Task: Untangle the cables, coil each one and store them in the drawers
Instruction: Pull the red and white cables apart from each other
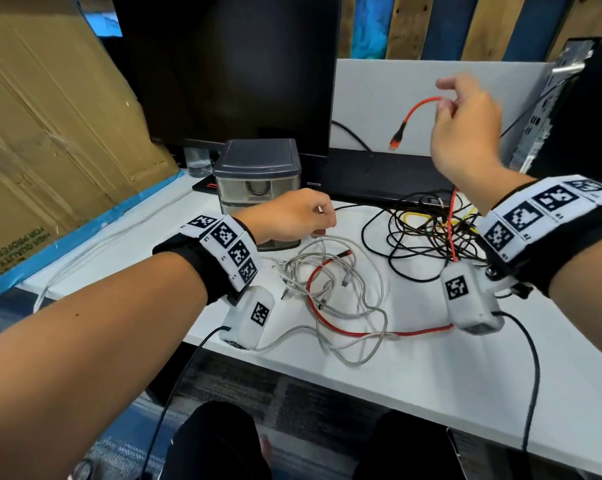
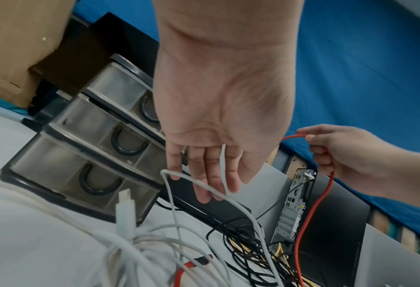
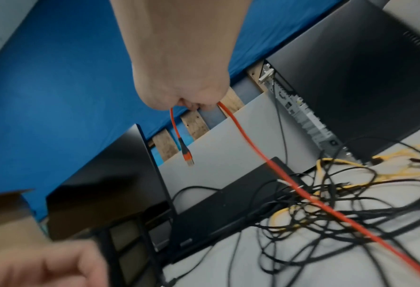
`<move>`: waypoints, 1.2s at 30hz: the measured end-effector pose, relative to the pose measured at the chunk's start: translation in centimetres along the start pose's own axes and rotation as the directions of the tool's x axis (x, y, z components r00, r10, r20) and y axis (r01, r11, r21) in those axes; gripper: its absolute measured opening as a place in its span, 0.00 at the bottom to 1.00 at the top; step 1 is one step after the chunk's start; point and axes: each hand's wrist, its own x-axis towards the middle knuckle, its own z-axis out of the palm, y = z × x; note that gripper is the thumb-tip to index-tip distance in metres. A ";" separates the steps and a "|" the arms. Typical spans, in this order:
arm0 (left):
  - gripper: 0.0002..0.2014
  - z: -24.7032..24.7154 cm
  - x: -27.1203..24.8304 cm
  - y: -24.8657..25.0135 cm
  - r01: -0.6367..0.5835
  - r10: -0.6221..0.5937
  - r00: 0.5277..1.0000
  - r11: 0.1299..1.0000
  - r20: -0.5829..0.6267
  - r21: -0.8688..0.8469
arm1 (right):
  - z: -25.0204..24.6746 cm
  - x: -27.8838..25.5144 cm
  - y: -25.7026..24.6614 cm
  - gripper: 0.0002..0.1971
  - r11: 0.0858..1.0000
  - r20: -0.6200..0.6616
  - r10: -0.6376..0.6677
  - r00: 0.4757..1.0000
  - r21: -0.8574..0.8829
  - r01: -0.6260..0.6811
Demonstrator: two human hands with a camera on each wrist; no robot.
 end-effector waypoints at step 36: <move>0.07 0.6 -1.3 2.0 -0.164 0.152 0.967 0.986 0.204 0.040 | -0.2 -7.4 -0.7 0.09 0.991 0.874 -0.126 0.470 0.134 0.017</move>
